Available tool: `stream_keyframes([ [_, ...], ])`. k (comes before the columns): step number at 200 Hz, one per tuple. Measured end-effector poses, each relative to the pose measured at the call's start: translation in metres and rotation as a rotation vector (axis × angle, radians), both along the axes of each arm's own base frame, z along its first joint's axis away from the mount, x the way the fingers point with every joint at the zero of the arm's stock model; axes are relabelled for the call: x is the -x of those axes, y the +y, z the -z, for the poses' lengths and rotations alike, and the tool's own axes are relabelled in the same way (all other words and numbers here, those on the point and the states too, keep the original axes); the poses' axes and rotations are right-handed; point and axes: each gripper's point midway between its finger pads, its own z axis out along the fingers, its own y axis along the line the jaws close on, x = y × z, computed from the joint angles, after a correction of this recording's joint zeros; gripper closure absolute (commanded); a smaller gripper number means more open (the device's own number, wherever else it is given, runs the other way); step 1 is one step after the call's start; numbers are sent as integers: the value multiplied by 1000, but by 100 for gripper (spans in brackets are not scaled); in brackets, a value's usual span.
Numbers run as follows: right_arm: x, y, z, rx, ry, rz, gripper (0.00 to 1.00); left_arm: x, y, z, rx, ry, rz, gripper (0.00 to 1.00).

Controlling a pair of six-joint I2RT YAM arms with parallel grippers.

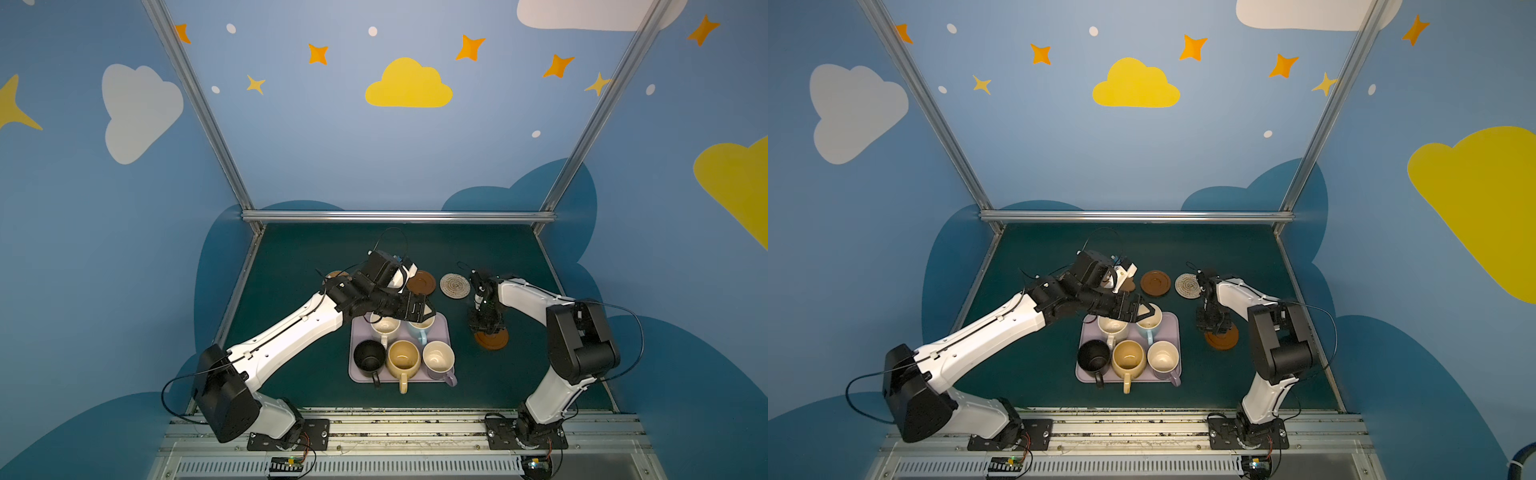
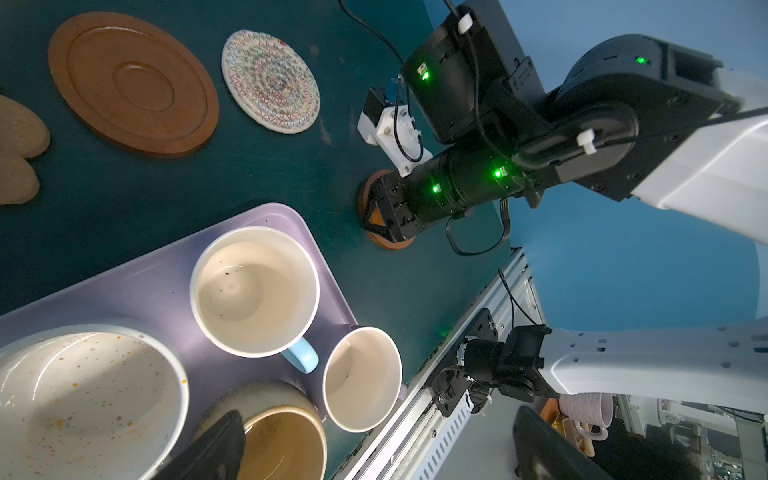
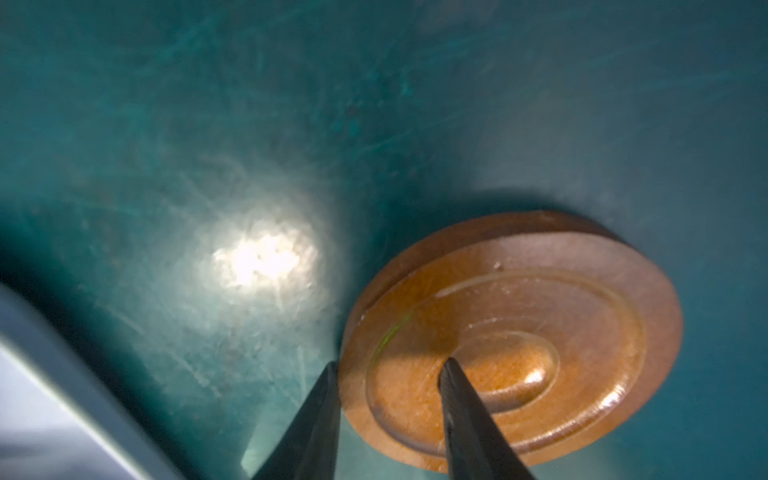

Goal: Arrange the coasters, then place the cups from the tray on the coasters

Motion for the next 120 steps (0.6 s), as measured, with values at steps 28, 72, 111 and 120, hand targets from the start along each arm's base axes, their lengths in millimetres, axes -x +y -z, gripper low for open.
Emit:
stream_keyframes([
  [28,-9,-5,0,-8,-1,28,61,-1,-1,-2,2,-6,1,0],
  [72,-30,-12,0,-18,-10,67,61,-4,1,-3,4,-11,-4,0],
  [111,-50,-17,-1,-29,-21,86,61,-9,4,-3,4,-11,-19,0],
  [120,-55,-18,-1,-32,-23,89,61,-10,5,-3,4,-11,-22,0],
])
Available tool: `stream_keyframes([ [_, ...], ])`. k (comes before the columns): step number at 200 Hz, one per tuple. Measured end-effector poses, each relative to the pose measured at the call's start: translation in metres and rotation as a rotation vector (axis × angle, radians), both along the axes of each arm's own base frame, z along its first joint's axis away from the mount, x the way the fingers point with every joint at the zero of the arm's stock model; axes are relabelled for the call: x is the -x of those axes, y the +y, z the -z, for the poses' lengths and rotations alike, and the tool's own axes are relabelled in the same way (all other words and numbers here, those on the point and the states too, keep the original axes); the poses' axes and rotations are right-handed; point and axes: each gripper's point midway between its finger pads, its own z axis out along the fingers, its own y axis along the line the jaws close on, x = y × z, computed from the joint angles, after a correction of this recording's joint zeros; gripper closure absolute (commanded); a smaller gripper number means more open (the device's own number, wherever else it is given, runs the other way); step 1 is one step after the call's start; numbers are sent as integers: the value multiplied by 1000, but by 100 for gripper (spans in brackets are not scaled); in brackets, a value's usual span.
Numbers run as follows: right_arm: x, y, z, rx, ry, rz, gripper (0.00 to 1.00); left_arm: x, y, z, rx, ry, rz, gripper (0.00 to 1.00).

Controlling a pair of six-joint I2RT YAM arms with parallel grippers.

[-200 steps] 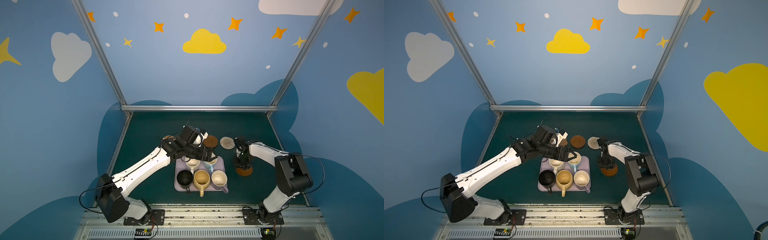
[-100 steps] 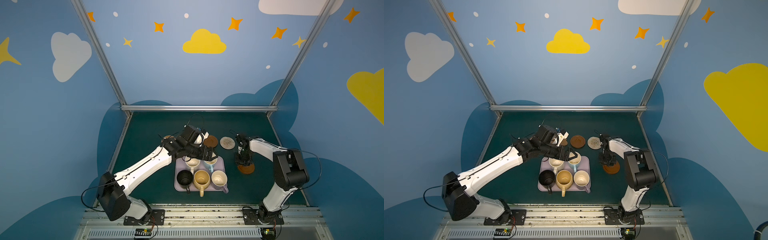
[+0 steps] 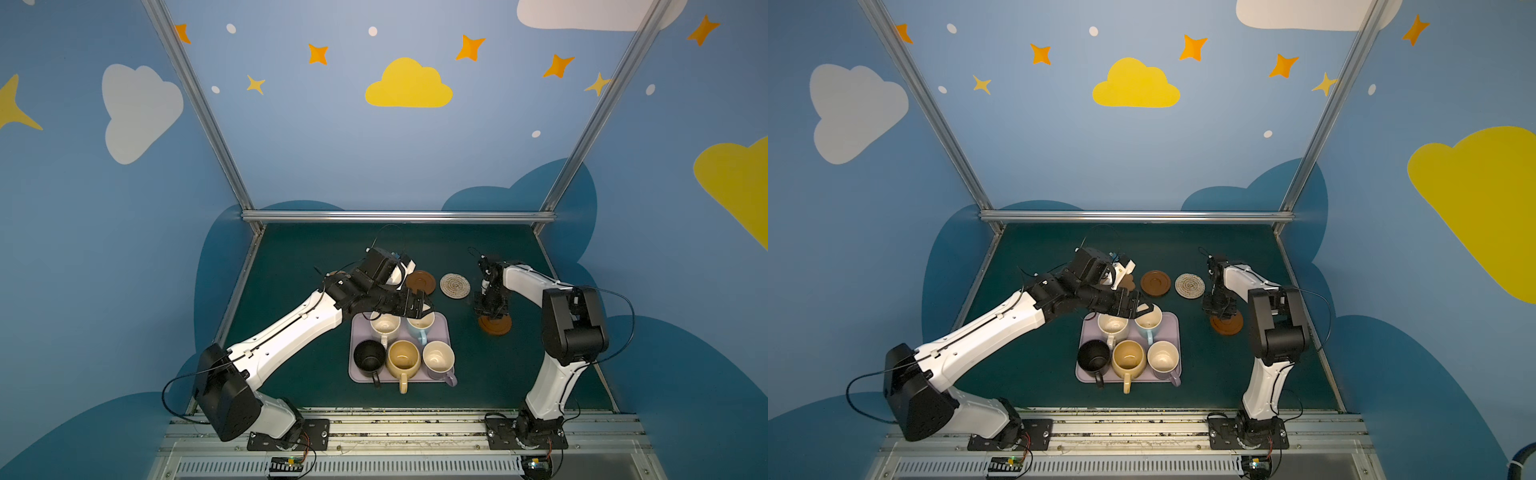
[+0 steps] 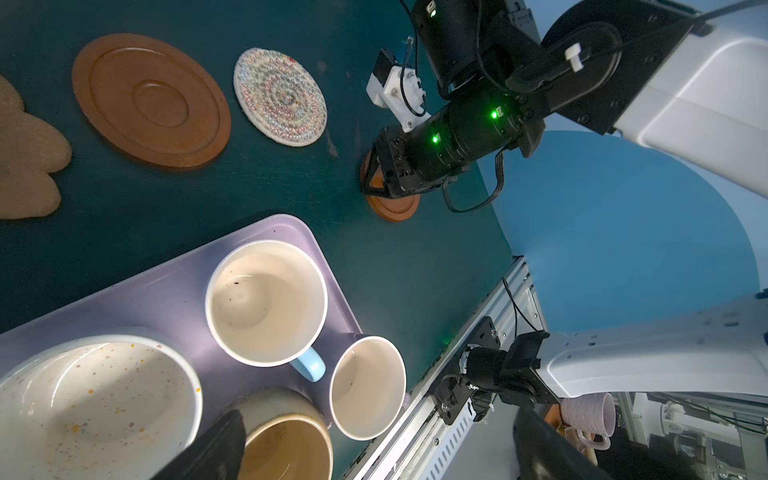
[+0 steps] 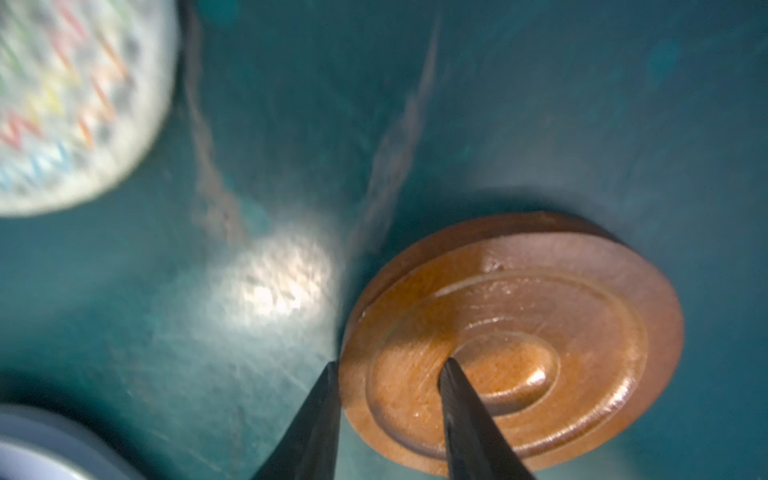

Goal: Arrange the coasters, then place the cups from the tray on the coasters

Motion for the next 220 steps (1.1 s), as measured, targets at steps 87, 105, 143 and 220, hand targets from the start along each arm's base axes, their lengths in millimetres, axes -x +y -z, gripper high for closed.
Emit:
stream_keyframes([
  [87,-51,0,-1,-6,-32,-6,61,-17,7,5,-4,6,-35,0],
  [105,-57,0,-1,-9,-33,-6,61,-24,6,6,-4,4,-41,0],
  [143,-68,-1,-2,-14,-38,-5,61,-45,-2,-3,12,-27,-49,0],
  [220,-77,-2,-2,-23,-25,-6,61,-83,-19,7,20,-22,-59,0],
])
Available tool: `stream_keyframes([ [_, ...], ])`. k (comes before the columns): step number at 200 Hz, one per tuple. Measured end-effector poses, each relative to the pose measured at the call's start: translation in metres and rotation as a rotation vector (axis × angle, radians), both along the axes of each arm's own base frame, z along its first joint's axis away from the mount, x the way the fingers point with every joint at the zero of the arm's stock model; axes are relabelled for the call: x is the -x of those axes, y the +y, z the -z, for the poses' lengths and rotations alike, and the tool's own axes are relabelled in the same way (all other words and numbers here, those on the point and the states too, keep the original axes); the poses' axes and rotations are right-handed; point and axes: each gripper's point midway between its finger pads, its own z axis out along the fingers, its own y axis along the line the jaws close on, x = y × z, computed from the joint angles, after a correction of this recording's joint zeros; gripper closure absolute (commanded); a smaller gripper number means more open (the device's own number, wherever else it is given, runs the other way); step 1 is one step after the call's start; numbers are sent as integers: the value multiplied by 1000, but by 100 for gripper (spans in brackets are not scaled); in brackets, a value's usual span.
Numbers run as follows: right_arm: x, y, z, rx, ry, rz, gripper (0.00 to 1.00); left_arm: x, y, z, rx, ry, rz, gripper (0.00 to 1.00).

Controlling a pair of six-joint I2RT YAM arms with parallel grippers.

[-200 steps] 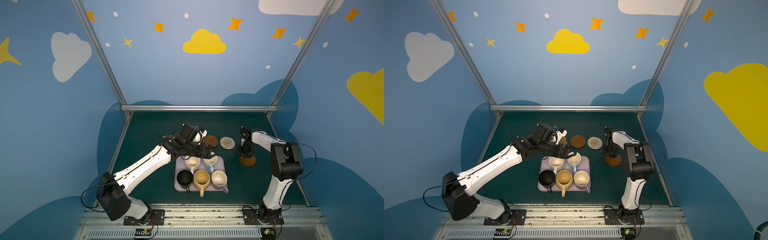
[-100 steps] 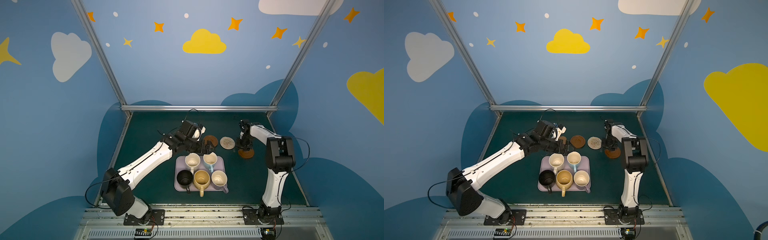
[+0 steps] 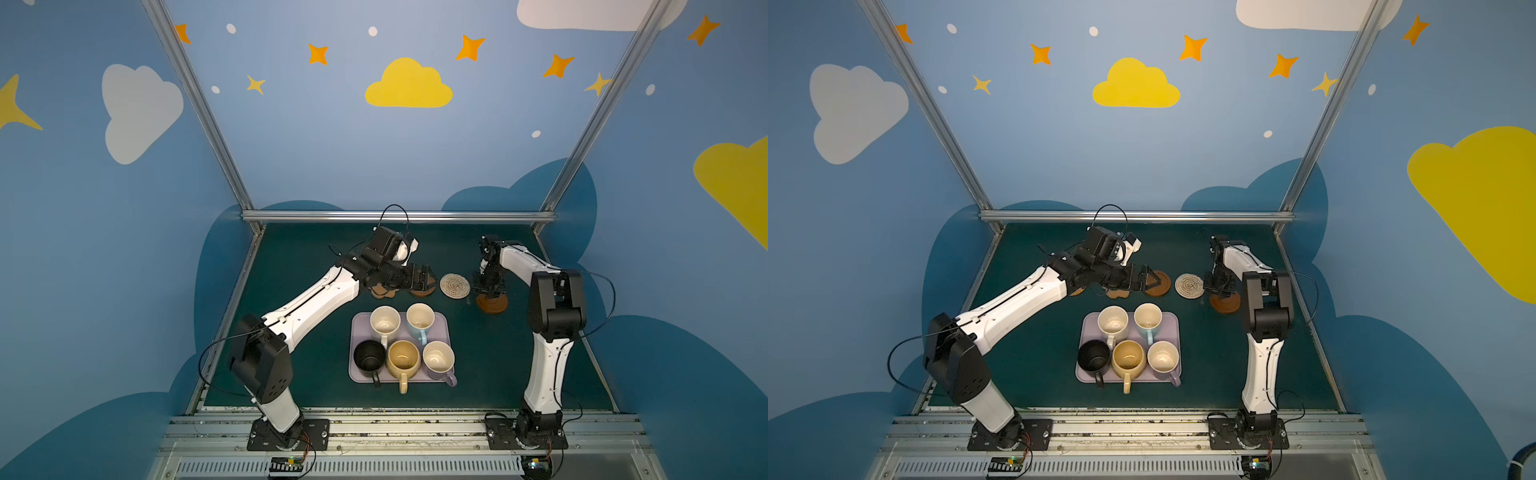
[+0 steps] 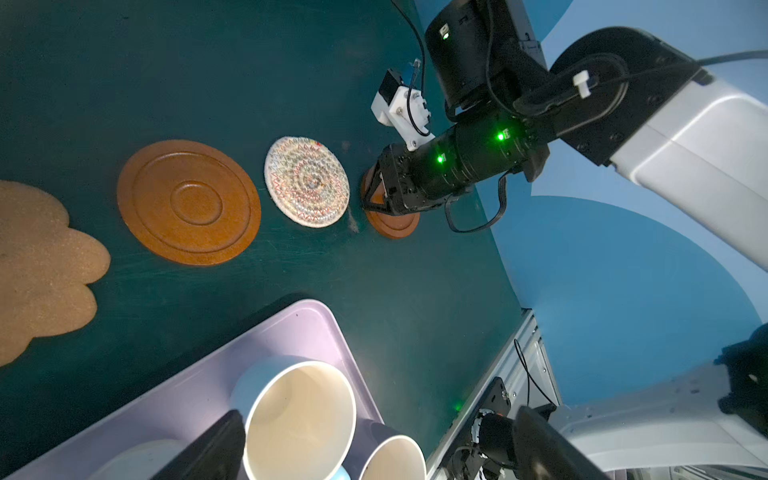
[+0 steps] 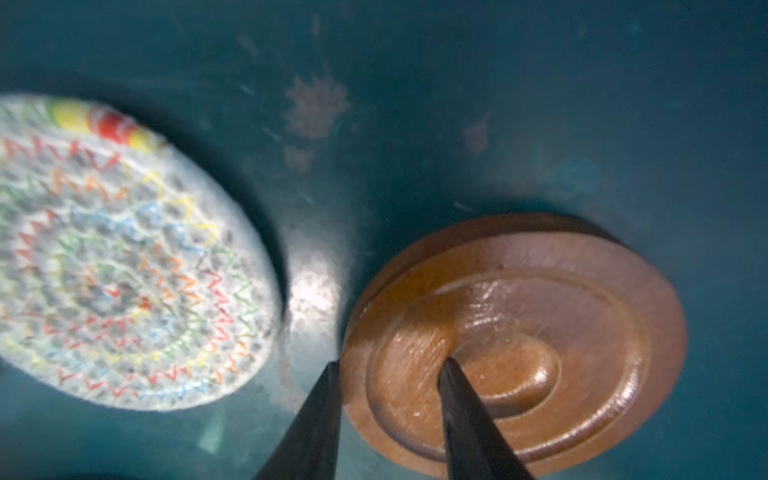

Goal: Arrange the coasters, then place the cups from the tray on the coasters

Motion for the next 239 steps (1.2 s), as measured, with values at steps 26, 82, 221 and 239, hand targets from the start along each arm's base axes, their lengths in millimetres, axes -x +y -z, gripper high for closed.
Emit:
stream_keyframes([
  [26,-6,-1,0,-2,-9,0,61,-10,-4,9,-8,4,-4,0],
  [82,-15,-1,0,-7,-18,-2,62,-23,-11,15,-8,-8,-2,0],
  [221,-37,-3,-1,-7,-38,3,62,-25,-11,15,-4,-13,-4,0],
  [239,-41,-4,-2,-7,-45,6,62,-26,-11,15,-3,-14,-4,0],
])
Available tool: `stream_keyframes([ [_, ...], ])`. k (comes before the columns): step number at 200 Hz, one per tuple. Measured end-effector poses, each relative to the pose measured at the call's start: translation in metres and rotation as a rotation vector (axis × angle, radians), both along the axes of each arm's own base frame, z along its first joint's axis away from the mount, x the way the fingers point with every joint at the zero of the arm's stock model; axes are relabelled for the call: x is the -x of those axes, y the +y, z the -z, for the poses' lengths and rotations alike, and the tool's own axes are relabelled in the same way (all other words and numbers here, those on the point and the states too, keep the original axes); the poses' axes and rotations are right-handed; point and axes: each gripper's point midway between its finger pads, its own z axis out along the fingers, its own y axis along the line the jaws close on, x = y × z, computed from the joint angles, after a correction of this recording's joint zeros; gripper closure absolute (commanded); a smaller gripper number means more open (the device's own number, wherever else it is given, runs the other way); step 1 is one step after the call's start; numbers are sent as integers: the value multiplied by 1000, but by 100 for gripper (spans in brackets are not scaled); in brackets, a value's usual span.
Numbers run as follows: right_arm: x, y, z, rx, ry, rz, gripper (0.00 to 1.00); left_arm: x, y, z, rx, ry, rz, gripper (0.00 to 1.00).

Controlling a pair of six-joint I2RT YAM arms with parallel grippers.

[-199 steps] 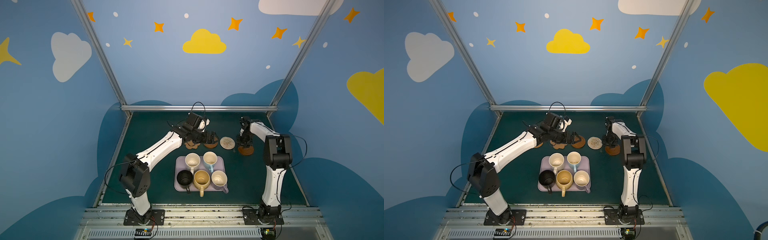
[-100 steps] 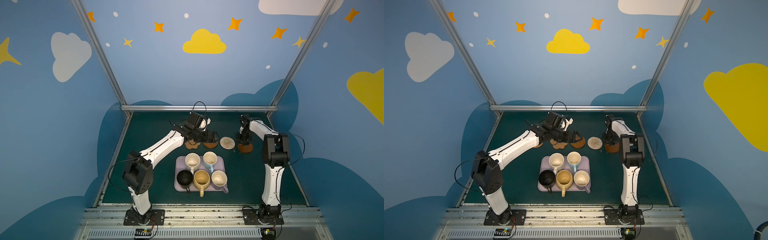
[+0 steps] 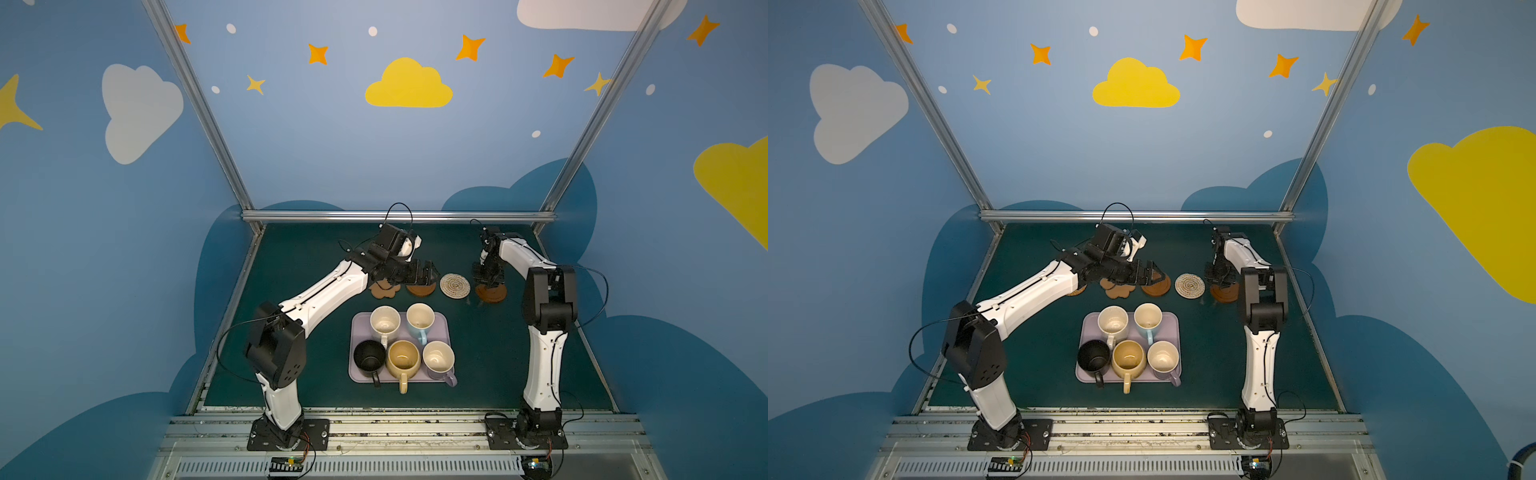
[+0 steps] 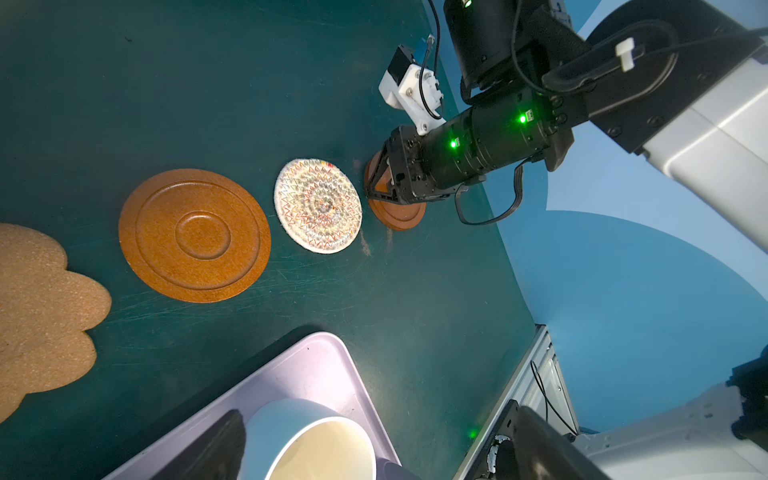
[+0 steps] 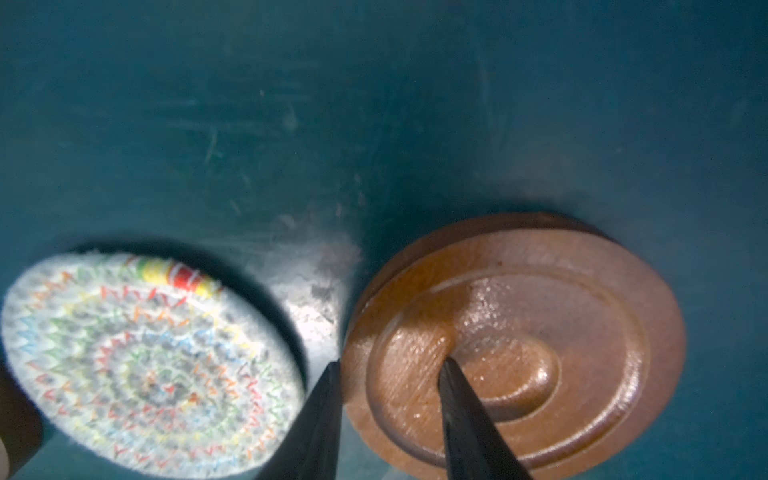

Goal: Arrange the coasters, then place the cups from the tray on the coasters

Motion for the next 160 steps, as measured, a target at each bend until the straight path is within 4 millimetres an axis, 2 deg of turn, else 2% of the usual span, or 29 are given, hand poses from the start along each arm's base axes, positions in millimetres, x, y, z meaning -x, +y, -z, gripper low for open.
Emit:
stream_keyframes([
  [51,-1,0,0,2,-1,-1,60,0,0,0,2,-3,0,0],
  [100,-3,1,1,-4,-13,-8,48,-1,0,0,2,-4,0,0],
  [160,-1,1,0,-3,-33,-10,40,-1,0,-2,3,-7,-2,0],
])
